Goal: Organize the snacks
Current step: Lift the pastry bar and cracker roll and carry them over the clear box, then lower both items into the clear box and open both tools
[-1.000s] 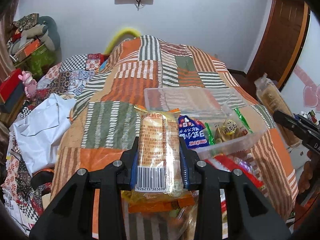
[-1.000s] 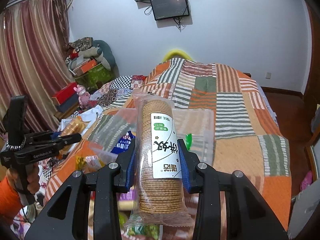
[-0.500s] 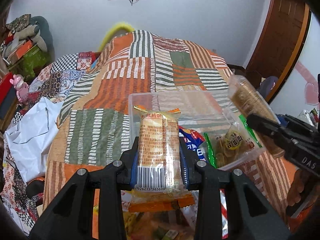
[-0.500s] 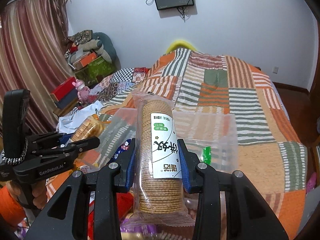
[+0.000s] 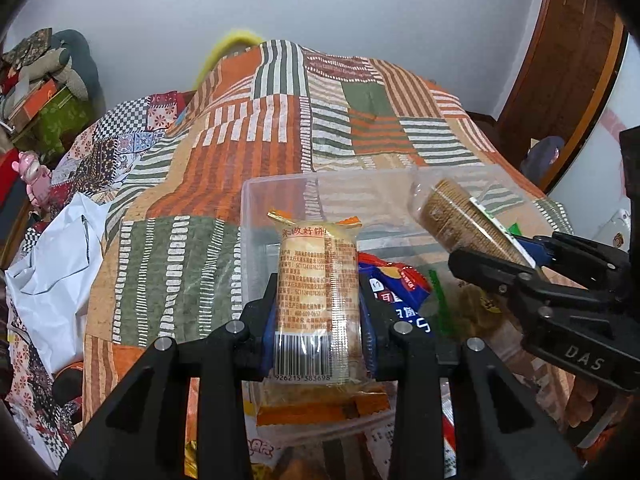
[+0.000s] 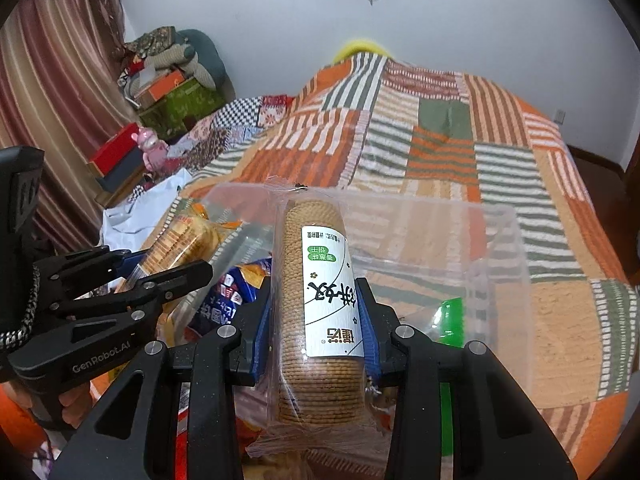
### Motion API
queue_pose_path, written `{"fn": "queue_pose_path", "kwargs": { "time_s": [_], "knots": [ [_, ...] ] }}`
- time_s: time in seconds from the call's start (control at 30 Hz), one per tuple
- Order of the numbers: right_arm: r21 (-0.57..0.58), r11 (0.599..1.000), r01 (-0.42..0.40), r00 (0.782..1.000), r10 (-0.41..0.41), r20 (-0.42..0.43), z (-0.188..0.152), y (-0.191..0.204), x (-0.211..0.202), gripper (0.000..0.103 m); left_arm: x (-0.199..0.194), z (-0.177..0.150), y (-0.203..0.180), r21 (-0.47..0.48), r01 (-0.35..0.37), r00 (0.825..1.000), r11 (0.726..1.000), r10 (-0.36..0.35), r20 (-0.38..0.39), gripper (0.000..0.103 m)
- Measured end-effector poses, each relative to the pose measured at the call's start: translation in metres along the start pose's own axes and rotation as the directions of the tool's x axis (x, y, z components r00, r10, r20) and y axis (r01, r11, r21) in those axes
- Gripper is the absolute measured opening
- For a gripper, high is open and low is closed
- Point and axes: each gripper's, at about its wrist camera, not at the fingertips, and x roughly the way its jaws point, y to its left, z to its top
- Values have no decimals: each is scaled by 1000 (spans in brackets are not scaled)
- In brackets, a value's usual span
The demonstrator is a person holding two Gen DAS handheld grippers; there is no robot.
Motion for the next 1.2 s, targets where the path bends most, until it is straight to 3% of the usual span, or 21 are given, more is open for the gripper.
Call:
{"fn": "queue_pose_path", "kwargs": {
  "time_s": [0.4,0.67,1.2],
  "knots": [
    [-34,999,2,1000,-3,-23,5,4,5,34,6,-3,-2,28,28,999,999,-27,-20,37],
    [-54,998,16,1000,-16,6,3,6,-14,34,-13,-8,-9,34,47,999,998,-47,4,65],
    [-71,997,10,994,-2,113,-19,13,-82,37,-80,-40,7,11,23,998,1000,-24,54,71]
  ]
}}
